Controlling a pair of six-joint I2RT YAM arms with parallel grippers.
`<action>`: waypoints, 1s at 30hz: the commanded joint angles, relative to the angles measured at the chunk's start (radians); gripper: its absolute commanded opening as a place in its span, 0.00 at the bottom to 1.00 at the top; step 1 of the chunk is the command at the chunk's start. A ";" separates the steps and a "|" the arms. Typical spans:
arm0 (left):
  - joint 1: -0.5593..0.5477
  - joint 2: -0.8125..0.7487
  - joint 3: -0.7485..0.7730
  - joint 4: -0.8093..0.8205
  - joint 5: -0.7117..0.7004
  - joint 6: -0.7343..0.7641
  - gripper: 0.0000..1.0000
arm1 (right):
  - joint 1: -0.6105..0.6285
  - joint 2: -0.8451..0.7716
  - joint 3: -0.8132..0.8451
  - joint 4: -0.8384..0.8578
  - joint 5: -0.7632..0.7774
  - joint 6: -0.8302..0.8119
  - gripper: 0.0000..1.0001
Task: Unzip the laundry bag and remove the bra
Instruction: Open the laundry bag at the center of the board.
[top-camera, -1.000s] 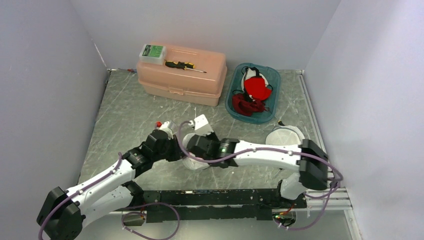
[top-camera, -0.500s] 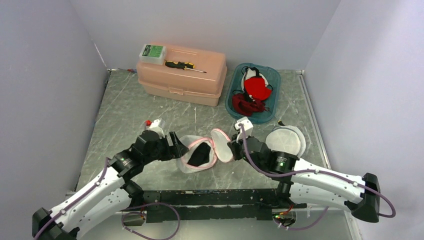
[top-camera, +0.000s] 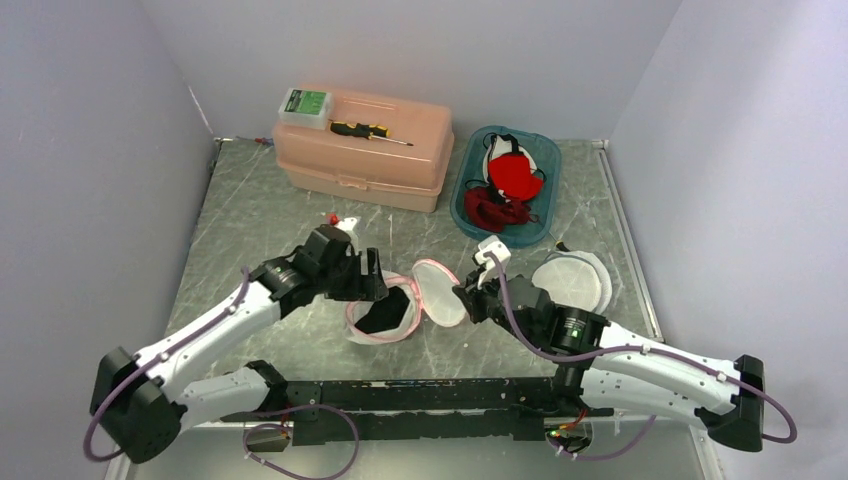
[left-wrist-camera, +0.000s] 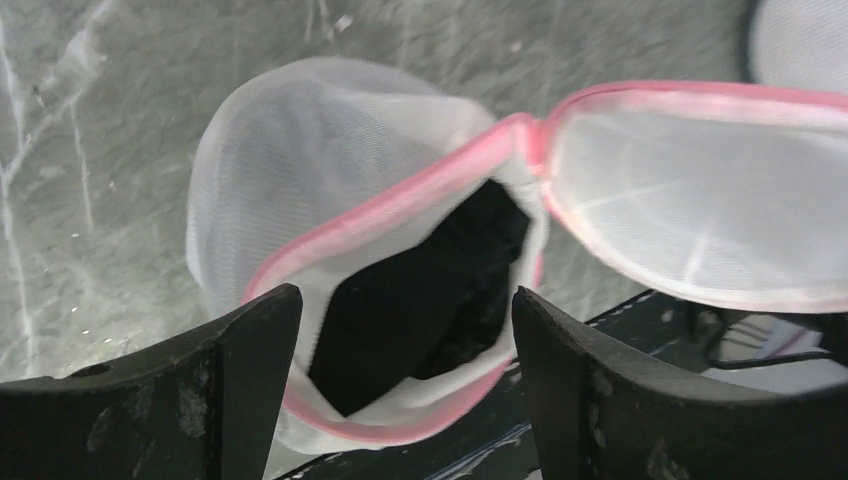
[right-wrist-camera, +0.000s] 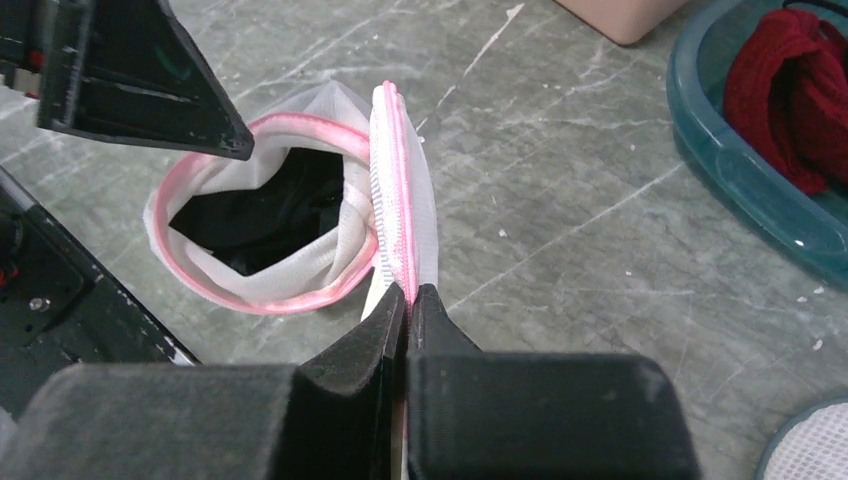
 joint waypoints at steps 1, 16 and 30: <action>0.002 0.097 0.051 -0.084 0.004 0.110 0.81 | -0.001 -0.035 -0.035 0.032 0.008 -0.001 0.00; 0.021 0.242 0.087 -0.099 -0.085 0.142 0.81 | -0.001 -0.138 -0.072 0.005 0.023 0.025 0.00; 0.033 0.273 0.043 0.008 0.039 0.120 0.48 | -0.001 -0.235 -0.102 0.052 0.063 0.048 0.00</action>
